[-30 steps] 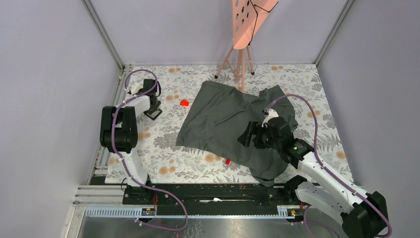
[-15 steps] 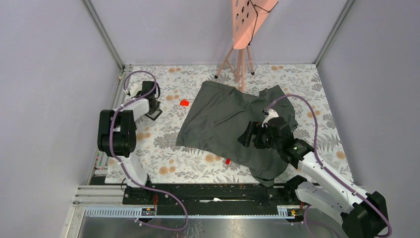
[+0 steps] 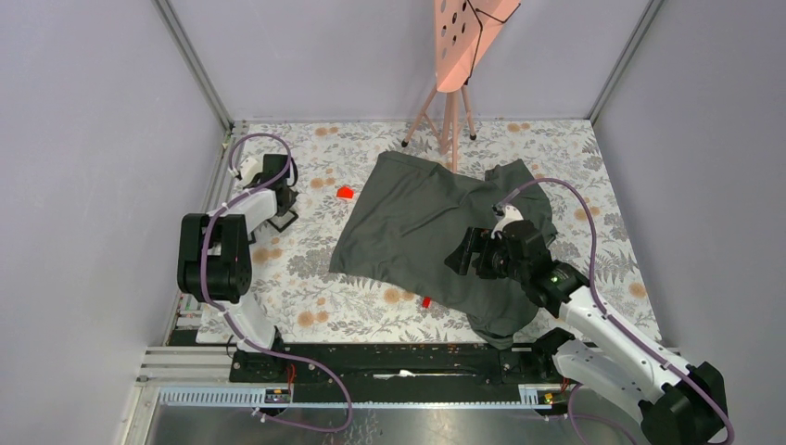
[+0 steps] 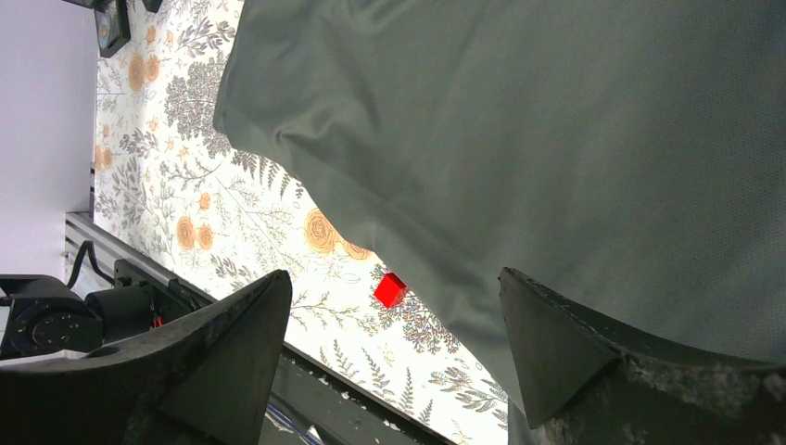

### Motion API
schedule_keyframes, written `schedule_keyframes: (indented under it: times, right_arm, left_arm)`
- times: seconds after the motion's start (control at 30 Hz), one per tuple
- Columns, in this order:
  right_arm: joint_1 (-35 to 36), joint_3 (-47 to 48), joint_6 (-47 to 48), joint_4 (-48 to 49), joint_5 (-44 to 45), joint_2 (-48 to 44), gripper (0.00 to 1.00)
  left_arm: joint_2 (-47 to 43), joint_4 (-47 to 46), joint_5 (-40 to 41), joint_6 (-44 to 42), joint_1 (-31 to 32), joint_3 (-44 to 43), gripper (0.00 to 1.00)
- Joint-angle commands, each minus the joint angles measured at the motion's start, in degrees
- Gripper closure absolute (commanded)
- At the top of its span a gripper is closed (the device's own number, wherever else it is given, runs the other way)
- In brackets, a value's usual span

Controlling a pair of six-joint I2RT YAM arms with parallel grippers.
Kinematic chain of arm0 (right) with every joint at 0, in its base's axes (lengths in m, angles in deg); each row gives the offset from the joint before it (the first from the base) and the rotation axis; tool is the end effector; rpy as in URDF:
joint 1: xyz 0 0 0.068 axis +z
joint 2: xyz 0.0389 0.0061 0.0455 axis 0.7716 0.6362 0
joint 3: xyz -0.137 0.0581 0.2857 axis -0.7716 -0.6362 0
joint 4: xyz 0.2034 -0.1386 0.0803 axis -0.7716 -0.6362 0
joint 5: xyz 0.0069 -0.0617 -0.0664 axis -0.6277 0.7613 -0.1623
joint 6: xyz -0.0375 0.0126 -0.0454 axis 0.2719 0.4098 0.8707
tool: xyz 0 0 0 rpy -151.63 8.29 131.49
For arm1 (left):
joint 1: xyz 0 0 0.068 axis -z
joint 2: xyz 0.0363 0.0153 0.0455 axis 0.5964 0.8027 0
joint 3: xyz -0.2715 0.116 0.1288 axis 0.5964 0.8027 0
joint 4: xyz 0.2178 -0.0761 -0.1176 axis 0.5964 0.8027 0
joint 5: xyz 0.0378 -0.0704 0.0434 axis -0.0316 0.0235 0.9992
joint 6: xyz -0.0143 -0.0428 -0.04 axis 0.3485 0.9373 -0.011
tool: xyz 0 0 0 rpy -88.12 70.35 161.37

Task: Pin the brooch onto the clothing

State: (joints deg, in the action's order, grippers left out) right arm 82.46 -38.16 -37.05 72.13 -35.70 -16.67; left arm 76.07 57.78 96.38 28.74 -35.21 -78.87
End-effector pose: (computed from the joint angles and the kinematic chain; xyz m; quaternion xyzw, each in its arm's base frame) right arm 0.1353 0.0915 0.2784 -0.0117 0.8647 0.3227 0.3847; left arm 0.3717 0.0080 0.2248 -0.4434 0.8190 0.0297 0.3631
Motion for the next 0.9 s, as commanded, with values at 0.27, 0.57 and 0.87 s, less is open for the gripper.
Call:
schedule_keyframes:
  times: [0.27, 0.57, 0.87]
  right_arm:
    - [-0.41, -0.1, 0.1, -1.55, 0.61, -3.33, 0.11]
    - [-0.46, 2.31, 3.07, -7.45, 3.85, -6.46, 0.1]
    - [-0.41, 3.96, 7.46, -7.46, 2.32, -11.06, 0.06]
  left_arm:
    - [-8.99, -1.48, 0.89, -7.02, 3.26, 1.21, 1.0]
    - [-17.62, 0.8, -1.97, -13.86, 14.51, 0.59, 1.0]
    - [-29.42, -2.56, -31.56, -28.36, 23.36, 3.41, 1.0]
